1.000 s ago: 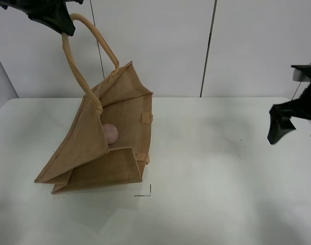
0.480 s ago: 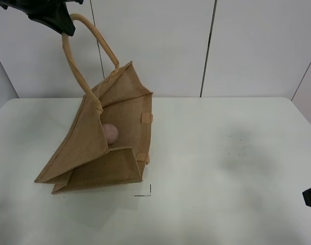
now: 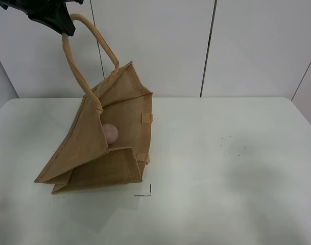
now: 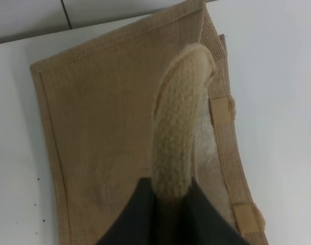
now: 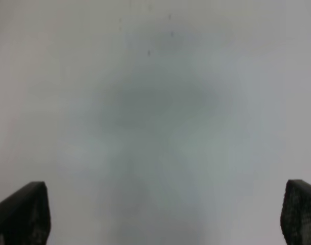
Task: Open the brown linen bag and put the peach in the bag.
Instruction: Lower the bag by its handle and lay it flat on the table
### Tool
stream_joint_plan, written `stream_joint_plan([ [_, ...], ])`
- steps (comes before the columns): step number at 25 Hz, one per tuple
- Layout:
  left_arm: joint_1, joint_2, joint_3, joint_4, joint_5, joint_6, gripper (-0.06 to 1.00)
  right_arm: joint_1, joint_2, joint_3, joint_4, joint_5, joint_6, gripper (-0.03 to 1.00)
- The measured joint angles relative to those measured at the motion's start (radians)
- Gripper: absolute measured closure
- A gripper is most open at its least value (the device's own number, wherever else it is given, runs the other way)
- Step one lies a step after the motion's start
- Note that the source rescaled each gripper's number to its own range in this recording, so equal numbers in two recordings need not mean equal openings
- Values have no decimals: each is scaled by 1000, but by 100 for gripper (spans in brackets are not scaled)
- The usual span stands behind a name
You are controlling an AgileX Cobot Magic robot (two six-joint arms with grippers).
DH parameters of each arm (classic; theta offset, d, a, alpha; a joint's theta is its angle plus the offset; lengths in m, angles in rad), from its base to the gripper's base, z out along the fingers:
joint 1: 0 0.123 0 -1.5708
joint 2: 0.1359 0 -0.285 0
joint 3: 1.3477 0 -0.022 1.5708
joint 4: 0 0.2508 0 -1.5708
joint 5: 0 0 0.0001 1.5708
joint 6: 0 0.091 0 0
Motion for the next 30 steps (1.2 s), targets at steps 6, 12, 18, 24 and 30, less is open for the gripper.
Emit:
stream_joint_plan([
  [6, 0, 12, 4, 0, 0, 0, 94, 0, -175, 0, -6, 0, 0, -3],
  [12, 0, 77, 77, -38, -10, 1, 94, 0, -182, 0, -10, 0, 0, -3],
  [18, 0, 221, 122, -50, -55, 1, 94, 0, -182, 0, -8, 0, 0, -3],
  [24, 0, 377, 122, -53, -82, 1, 94, 0, -182, 0, -7, 0, 0, -3],
  [30, 0, 469, 123, -69, -81, 1, 64, 0, -182, 0, -7, 0, 0, -3],
])
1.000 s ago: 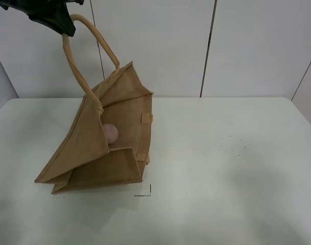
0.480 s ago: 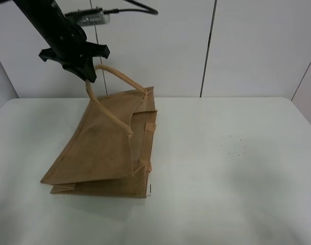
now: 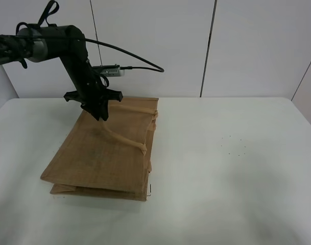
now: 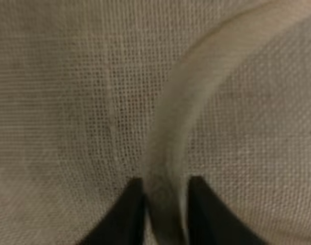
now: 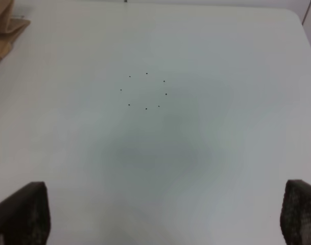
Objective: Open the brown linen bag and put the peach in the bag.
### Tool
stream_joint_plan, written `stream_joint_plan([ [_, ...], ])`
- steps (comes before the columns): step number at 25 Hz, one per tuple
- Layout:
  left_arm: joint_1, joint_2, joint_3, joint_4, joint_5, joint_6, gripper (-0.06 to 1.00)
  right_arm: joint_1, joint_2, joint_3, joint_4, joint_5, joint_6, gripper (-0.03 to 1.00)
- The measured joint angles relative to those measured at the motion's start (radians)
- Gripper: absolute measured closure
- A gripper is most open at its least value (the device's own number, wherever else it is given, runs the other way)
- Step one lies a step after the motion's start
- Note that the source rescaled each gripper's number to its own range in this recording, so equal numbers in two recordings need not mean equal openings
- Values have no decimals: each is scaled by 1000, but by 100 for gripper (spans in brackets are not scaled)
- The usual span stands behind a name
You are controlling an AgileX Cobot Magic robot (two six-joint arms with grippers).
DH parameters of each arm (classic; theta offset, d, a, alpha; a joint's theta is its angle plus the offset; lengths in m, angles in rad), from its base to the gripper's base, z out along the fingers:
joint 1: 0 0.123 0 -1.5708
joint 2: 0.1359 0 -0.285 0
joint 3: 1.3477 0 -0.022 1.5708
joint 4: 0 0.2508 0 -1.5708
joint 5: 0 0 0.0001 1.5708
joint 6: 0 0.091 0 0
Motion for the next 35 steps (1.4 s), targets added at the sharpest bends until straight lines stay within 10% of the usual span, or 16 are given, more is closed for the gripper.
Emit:
stream_joint_plan([
  [3, 0, 3, 0, -15, 0, 0, 31, 0, 0, 0, 0, 0, 0, -3],
  [6, 0, 3, 0, -14, 2, 0, 20, 0, 0, 0, 0, 0, 0, -3],
  [35, 269, -46, -54, 103, 74, 0, 0, 0, 0, 0, 0, 0, 1, -3],
])
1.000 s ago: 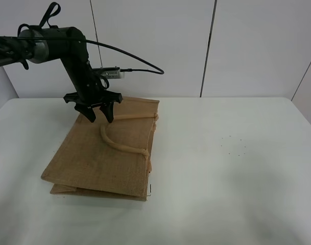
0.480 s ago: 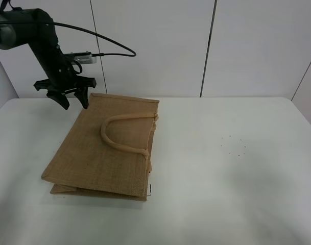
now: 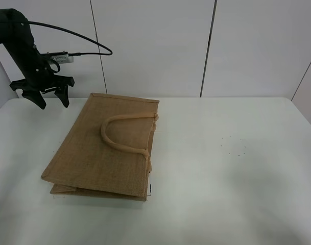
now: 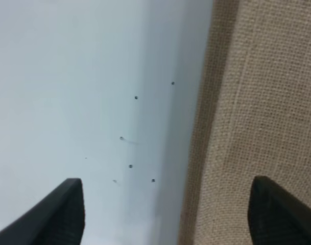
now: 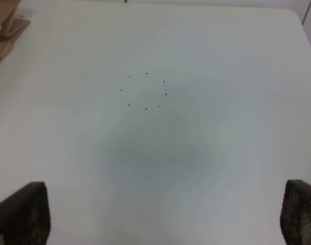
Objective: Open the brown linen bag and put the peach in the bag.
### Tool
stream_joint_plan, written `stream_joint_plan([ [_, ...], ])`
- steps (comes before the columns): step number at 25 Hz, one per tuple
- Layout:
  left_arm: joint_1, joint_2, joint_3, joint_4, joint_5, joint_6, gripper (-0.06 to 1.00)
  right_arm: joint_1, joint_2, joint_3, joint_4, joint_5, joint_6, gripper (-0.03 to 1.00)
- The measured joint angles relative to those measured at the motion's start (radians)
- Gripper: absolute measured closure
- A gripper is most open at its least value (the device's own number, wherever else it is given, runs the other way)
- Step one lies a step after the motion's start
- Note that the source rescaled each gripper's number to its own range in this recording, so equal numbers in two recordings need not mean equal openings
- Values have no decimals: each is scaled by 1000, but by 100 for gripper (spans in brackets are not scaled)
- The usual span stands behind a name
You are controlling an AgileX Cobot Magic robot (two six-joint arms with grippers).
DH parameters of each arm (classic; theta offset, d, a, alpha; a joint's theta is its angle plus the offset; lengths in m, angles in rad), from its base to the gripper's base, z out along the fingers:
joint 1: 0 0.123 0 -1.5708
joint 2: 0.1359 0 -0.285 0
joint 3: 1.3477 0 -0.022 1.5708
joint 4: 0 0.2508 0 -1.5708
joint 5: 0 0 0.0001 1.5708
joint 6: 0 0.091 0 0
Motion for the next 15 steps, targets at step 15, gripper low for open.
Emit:
stream_joint_plan([
  [15, 0, -470, 210, 3, 5, -6, 0, 0, 0, 0, 0, 0, 0, -3],
])
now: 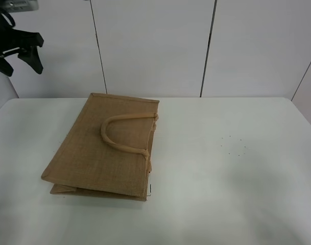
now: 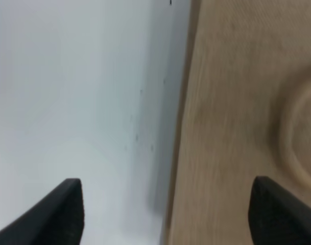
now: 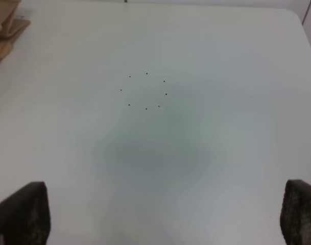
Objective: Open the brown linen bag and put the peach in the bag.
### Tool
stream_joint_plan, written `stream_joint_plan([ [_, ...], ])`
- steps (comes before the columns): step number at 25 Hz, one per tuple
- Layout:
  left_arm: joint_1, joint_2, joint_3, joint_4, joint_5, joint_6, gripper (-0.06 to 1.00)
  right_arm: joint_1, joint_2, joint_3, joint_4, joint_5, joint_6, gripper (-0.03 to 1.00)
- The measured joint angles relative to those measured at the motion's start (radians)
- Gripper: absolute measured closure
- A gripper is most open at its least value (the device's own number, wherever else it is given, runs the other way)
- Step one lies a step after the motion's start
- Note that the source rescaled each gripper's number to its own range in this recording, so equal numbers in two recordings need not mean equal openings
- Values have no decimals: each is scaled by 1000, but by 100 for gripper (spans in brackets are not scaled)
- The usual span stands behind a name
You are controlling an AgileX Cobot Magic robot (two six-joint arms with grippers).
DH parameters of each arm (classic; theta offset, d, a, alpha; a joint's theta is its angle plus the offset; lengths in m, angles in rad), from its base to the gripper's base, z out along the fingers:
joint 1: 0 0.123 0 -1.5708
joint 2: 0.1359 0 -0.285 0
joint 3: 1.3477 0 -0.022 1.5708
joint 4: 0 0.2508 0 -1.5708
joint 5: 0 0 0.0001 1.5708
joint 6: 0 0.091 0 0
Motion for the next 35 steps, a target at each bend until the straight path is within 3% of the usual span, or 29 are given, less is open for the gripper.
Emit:
stream_joint_plan([
  [9, 0, -481, 435, 0, 0, 21, 0, 0, 0, 0, 0, 0, 0, -3],
  [16, 0, -826, 864, 1, -6, 24, 0, 0, 0, 0, 0, 0, 0, -3],
  [22, 0, -1124, 1179, 1, -125, 57, 0, 0, 0, 0, 0, 0, 0, -3],
  [35, 0, -1539, 1232, 0, -118, 73, 0, 0, 0, 0, 0, 0, 0, -3],
])
